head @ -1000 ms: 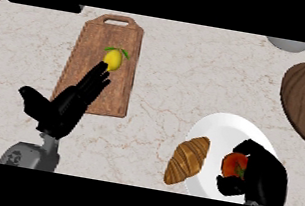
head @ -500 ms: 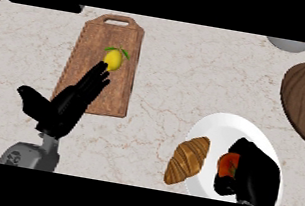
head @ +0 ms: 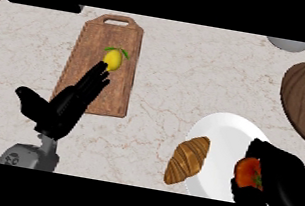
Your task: Pick the tomato from the plate and place it in the bowl
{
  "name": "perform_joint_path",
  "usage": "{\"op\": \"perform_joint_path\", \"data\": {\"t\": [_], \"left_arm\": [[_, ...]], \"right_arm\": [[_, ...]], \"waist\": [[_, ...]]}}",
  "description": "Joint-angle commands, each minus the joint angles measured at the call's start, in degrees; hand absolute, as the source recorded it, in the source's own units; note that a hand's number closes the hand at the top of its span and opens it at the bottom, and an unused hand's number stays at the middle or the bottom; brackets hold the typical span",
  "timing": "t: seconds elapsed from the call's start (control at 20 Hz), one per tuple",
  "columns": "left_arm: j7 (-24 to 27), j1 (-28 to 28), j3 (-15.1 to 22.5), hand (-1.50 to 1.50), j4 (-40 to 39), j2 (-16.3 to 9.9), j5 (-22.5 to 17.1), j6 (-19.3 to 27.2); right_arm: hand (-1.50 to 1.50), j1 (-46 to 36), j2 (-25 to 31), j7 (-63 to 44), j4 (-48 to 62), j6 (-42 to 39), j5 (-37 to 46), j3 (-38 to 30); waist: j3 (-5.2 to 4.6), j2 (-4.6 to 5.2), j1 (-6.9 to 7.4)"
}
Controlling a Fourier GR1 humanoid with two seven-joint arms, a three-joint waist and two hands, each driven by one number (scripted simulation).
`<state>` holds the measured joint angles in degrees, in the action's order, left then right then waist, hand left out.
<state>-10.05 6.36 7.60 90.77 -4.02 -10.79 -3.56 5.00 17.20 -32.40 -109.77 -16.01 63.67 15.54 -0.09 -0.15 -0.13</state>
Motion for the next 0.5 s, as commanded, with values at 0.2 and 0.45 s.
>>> {"op": "perform_joint_path", "data": {"t": [0.2,0.45], "left_arm": [[0.73,-0.68,-0.85,0.0,-0.58,-0.09,-0.11,-0.71],[2.01,-2.51,-0.37,0.0,-0.08,0.07,0.43,-1.26]], "right_arm": [[1.5,-3.33,2.09,-3.59,-20.31,-7.83,-2.99,-5.95],[1.5,-8.19,2.84,-11.06,-33.84,-20.43,-8.64,-12.44]], "waist": [[0.04,-0.01,-0.33],[0.0,0.03,-0.05]]}}
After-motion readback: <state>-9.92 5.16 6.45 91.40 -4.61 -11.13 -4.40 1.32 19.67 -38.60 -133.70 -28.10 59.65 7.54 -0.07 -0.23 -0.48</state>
